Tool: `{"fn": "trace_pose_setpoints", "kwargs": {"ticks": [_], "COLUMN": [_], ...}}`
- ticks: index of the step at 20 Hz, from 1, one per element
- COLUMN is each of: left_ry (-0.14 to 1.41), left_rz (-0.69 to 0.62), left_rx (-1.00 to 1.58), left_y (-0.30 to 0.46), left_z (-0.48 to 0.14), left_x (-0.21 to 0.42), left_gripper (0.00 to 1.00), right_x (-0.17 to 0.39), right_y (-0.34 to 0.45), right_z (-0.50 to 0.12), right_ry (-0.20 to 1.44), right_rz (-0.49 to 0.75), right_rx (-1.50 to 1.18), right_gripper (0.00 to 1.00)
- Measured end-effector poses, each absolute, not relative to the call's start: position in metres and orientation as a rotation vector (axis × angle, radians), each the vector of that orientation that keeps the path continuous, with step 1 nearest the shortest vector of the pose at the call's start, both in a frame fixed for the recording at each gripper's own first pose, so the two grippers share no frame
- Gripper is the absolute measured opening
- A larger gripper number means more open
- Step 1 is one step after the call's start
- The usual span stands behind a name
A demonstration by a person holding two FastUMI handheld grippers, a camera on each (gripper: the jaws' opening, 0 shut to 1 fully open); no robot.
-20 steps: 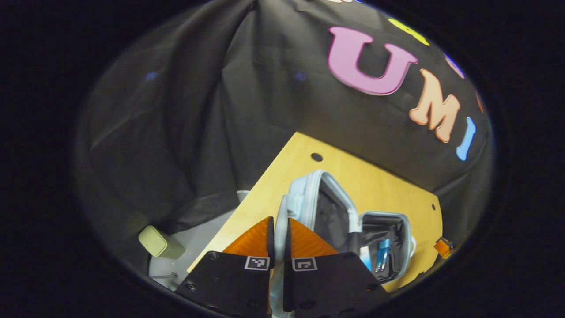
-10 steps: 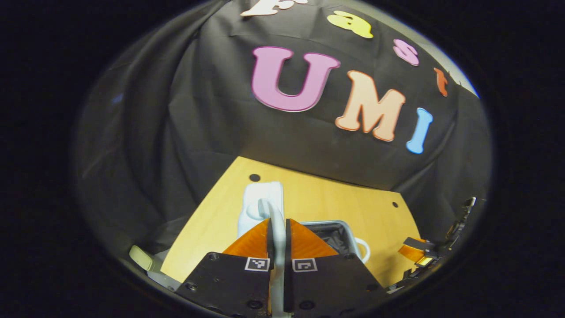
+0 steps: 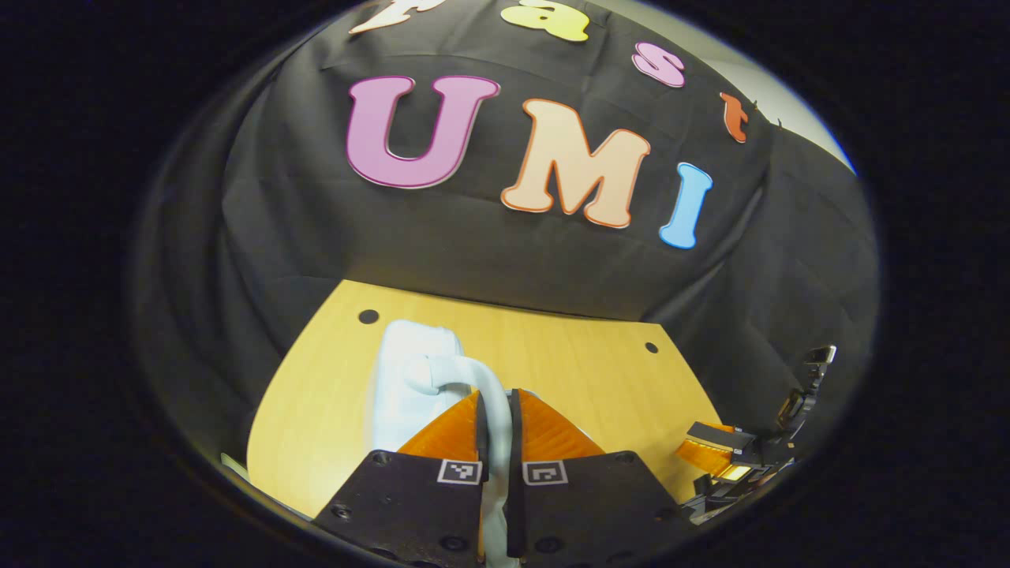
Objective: First open the suitcase, pack the skin care products into it, and then close the suitcase.
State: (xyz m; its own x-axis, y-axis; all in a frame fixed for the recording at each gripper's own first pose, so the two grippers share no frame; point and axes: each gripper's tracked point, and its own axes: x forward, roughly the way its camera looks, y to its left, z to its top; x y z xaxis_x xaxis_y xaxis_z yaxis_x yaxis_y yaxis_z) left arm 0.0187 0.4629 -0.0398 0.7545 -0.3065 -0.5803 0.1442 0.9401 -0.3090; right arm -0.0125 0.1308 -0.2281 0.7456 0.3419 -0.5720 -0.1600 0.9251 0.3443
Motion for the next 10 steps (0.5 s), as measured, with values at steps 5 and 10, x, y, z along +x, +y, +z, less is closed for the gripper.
{"fn": "trace_pose_setpoints", "kwargs": {"ticks": [5, 10], "left_ry": [0.722, 0.791], "left_rz": [-0.319, -0.35], "left_rx": [-0.258, -0.225], "left_y": [0.406, 0.361], "left_z": [-0.065, -0.099], "left_x": [0.019, 0.014], "left_gripper": [0.05, 0.05], "right_x": [-0.02, -0.026], "right_y": [0.098, 0.065], "right_z": [-0.225, -0.225], "right_ry": [0.677, 0.679], "right_rz": [0.249, 0.215], "right_rx": [0.283, 0.282], "right_gripper": [0.97, 0.97]}}
